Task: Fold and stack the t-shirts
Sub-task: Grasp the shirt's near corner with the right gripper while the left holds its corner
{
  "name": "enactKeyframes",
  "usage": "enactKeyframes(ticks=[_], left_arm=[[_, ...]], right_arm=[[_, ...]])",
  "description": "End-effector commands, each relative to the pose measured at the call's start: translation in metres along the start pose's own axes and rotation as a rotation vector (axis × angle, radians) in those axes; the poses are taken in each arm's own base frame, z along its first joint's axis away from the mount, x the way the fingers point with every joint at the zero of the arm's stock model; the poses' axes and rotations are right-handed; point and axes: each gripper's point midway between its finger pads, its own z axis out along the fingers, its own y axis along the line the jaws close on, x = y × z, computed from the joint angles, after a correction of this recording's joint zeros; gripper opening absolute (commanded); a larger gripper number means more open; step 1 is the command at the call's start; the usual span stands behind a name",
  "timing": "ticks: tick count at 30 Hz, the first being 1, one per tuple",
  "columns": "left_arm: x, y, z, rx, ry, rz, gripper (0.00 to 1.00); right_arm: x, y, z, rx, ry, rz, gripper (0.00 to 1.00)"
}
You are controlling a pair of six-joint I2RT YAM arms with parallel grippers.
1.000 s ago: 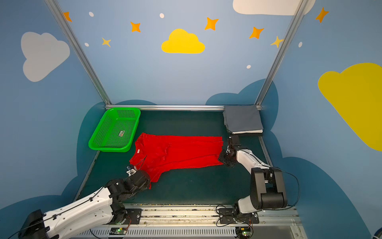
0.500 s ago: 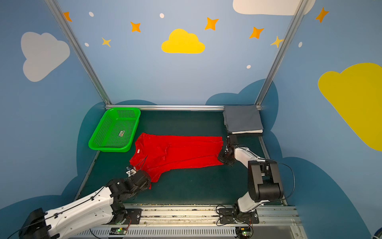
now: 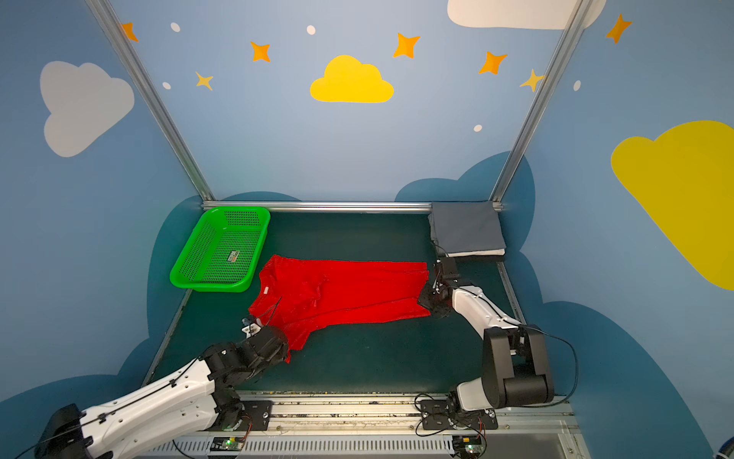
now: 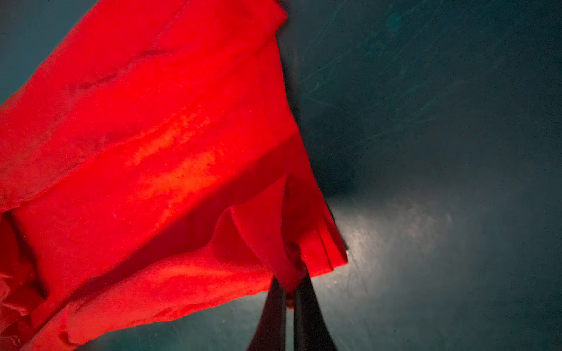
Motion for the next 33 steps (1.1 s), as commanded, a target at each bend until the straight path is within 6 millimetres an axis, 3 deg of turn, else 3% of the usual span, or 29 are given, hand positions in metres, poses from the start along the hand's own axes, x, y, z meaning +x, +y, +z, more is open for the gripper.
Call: enactKeyframes(ticks=[1, 10, 19, 26, 33], left_arm=[[-0.006, -0.003, -0.001, -0.004, -0.026, 0.028, 0.67], [-0.002, -0.015, -0.005, 0.04, 0.008, 0.082, 0.63], [0.014, -0.05, -0.006, 0.223, 0.061, 0.209, 0.52], [0.033, -0.048, 0.01, 0.159, 0.139, 0.252, 0.51], [0.031, -0.022, 0.019, -0.082, 0.142, 0.306, 0.55]], right_arm=[[0.014, -0.009, -0.011, 0.035, 0.014, -0.003, 0.0], [0.044, -0.019, -0.021, 0.038, 0.075, -0.005, 0.0], [0.054, -0.017, -0.017, 0.001, 0.104, 0.03, 0.0], [0.052, -0.017, -0.016, 0.003, 0.103, 0.031, 0.0], [0.05, -0.016, -0.016, -0.003, 0.1, 0.033, 0.0]])
